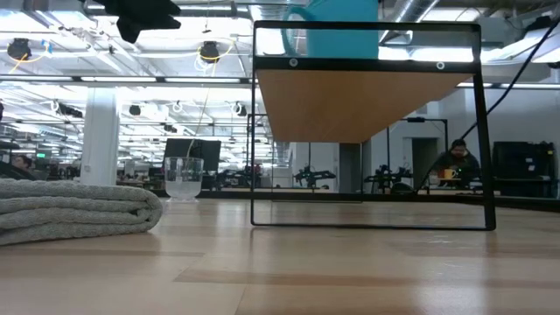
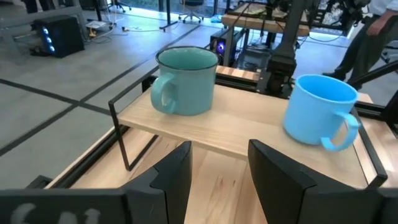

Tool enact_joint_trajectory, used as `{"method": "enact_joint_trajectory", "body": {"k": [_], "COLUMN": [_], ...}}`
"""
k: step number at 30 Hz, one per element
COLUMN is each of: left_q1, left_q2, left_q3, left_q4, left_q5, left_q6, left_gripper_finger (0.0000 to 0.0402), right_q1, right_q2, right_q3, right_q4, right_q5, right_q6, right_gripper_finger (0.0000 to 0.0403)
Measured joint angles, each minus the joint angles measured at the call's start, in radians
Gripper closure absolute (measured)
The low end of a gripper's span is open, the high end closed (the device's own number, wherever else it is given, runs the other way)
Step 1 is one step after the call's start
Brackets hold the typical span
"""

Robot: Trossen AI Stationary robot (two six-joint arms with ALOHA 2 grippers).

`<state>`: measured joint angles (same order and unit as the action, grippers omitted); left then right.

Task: Stack small to large cups/mugs on shelf
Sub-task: Put the light blue mug on the shelf

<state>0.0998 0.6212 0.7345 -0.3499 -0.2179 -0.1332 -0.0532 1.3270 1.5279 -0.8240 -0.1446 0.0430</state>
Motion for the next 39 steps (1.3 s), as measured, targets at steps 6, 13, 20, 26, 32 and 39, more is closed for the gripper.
{"method": "enact_joint_trajectory", "body": {"k": [6,13,20,26,32,39], "left_q1": [0.000,0.000,0.000,0.000,0.000,0.000], "left_q2": [0.000,0.000,0.000,0.000,0.001,0.000], "left_q3": [0.000,0.000,0.000,0.000,0.000,0.000], "left_q4": [0.003,0.003,-0.005,-0.006,-0.030,-0.057], "left_q5": [0.011,0.012,0.031,0.031,0.031,0.030], "left_q6": [-0.001,-0.025,-0.051,-0.053,-0.053,-0.055], "left_gripper_finger": [0.0253,0.0253,0.0253,0.0253,0.0253,0.0253], "right_q1": [0.086,0.189,0.256,0.270,0.269,0.270], "right_q2": [-0.002,0.062,0.142,0.176,0.199,0.244], "right_q3": [0.138,0.051,-0.016,-0.017,-0.012,-0.017], "right_q4": [-0.338,-0.402,-0.308,-0.278,-0.166,-0.110], "right_q5": [0.131,0.143,0.132,0.067,-0.009,-0.092], "right_q6": [0.115,0.193,0.194,0.201,0.196,0.178], "right_gripper_finger": [0.0394,0.0398,0.0397,0.0398,0.0397,0.0397]}}
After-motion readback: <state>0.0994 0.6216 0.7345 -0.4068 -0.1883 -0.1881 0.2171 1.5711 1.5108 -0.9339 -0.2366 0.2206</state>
